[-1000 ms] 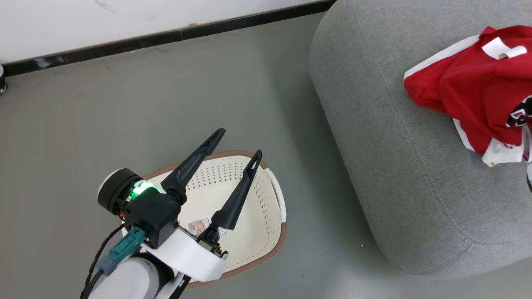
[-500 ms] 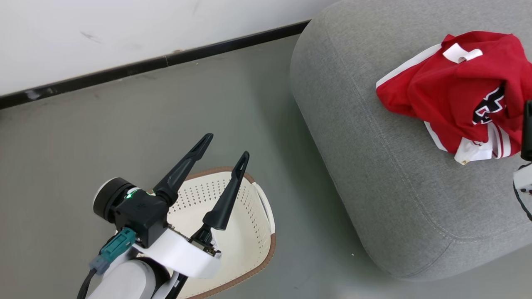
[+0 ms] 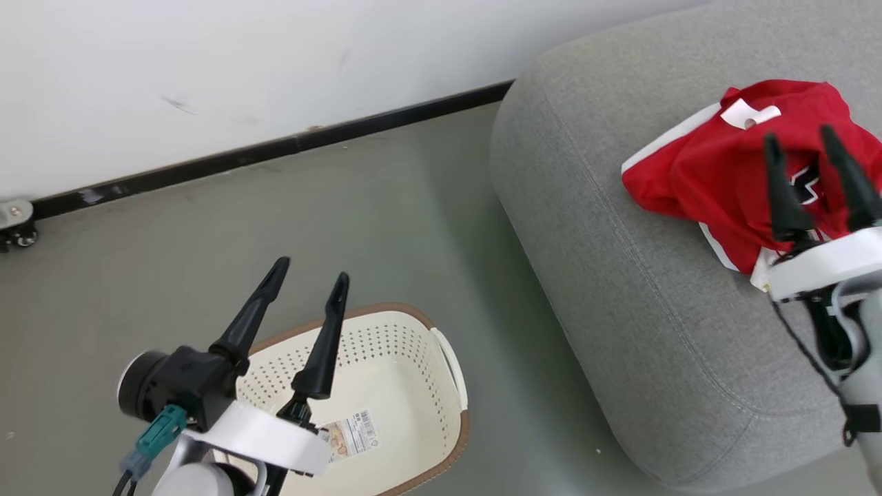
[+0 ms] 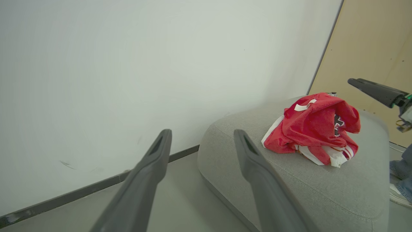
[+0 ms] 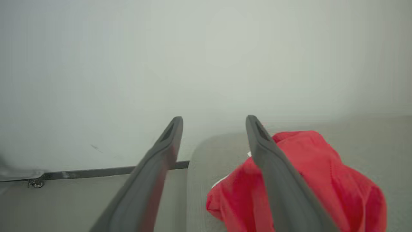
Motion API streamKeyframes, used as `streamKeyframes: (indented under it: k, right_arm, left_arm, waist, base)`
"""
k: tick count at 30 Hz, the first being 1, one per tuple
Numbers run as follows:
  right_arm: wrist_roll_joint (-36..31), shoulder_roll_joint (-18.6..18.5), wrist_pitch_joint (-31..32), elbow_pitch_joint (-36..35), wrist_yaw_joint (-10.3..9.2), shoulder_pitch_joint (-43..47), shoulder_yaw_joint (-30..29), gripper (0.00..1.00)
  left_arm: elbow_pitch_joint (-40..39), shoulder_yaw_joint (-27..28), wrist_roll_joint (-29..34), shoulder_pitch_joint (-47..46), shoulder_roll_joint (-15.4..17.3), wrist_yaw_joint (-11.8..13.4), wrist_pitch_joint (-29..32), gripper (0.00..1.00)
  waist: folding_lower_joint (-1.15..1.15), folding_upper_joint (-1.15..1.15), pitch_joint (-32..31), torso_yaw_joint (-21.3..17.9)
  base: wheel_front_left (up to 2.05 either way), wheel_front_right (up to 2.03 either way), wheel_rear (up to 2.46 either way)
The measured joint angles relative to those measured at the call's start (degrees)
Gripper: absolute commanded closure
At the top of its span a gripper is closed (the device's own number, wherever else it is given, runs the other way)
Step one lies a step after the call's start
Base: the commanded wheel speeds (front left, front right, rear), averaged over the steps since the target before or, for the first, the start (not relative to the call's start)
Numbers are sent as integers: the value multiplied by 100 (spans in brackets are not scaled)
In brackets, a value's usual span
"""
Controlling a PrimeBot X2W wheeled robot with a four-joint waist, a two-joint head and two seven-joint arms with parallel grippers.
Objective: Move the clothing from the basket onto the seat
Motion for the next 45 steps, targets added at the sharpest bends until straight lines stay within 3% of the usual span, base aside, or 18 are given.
streamKeyframes:
  k: [21, 31, 45]
  right_arm:
    - [-303, 812, 13, -485, 0, 386, 1013, 0]
    - [-532, 980, 16, -483, 0, 728, 818, 0]
    - [-716, 1397, 16, -508, 0, 1407, 414, 0]
  left_arm:
    - [385, 666, -141, 861, -203, 814, -172, 0]
    - [477, 810, -18, 1106, -230, 1111, -220, 0]
    - [700, 815, 115, 1305, -358, 1317, -221, 0]
  waist:
    - [0, 0, -614, 855]
    - [0, 0, -848, 1265]
    - [0, 0, -1124, 1741]
  base:
    - [0, 0, 0]
    - [0, 0, 0]
    - [0, 0, 0]
